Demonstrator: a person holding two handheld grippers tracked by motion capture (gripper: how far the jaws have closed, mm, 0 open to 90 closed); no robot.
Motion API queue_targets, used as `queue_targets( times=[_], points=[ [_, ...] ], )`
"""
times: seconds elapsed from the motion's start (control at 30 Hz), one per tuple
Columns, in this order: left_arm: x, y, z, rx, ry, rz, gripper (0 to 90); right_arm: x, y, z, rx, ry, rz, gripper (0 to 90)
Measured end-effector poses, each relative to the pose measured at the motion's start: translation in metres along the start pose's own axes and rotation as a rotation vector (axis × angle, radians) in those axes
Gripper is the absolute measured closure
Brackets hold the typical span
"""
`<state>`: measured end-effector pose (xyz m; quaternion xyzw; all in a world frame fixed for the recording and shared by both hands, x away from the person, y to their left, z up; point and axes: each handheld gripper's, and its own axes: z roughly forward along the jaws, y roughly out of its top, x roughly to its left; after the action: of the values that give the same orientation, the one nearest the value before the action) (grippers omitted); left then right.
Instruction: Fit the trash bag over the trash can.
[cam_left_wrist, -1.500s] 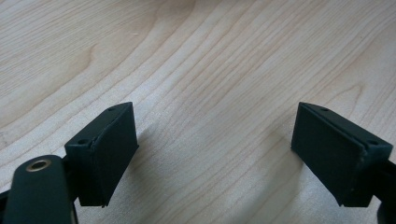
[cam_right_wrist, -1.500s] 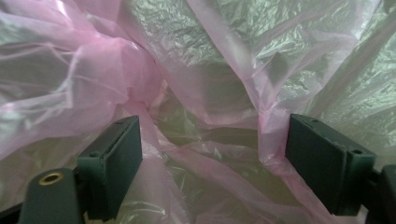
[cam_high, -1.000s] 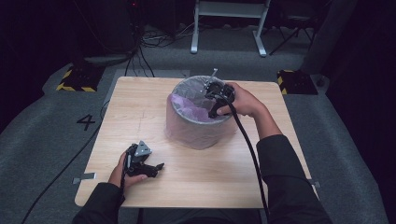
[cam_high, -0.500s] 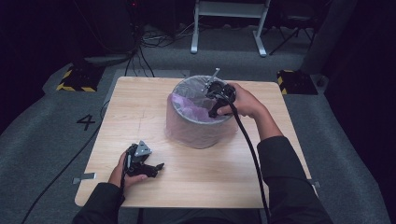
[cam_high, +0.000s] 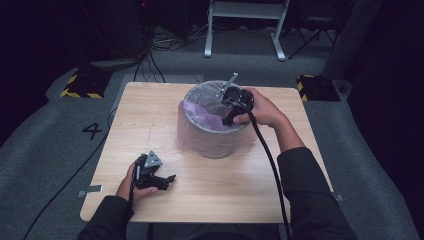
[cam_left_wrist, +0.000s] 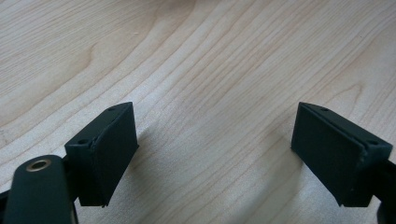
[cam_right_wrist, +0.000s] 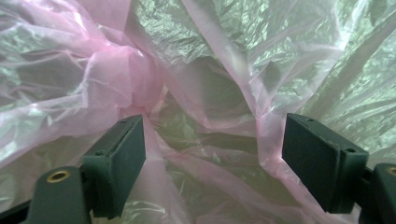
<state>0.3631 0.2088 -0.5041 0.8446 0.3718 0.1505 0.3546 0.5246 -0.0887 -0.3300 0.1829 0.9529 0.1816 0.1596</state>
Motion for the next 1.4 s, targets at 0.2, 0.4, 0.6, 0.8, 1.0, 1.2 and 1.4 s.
queue_targets(
  times=[0.2,0.4,0.6,0.8,1.0,1.2,1.4],
  points=[
    [0.000,0.000,0.000,0.000,0.000,0.000,14.2,-0.001,-0.002,-0.002,-0.037,-0.042,0.015,21.4],
    [0.000,0.000,0.000,0.000,0.000,0.000,14.2,-0.001,-0.003,-0.004,-0.085,-0.048,0.038,21.4],
    [0.000,0.000,0.000,-0.001,-0.001,0.000,14.2,-0.003,-0.006,-0.006,-0.146,-0.062,0.056,21.8],
    [0.000,0.000,0.000,-0.001,-0.001,0.000,14.2,-0.004,-0.010,-0.009,-0.203,-0.070,0.086,21.8],
    [0.000,0.000,0.000,0.000,0.000,0.000,14.2,-0.006,-0.013,-0.012,-0.260,-0.076,0.128,21.7],
    [0.000,0.000,0.000,0.000,-0.001,0.000,14.2,-0.008,-0.016,-0.016,-0.331,-0.086,0.180,21.5],
    [0.000,0.000,0.000,0.000,0.000,0.000,14.2,-0.007,-0.019,-0.022,-0.395,-0.069,0.224,21.0]
  ],
)
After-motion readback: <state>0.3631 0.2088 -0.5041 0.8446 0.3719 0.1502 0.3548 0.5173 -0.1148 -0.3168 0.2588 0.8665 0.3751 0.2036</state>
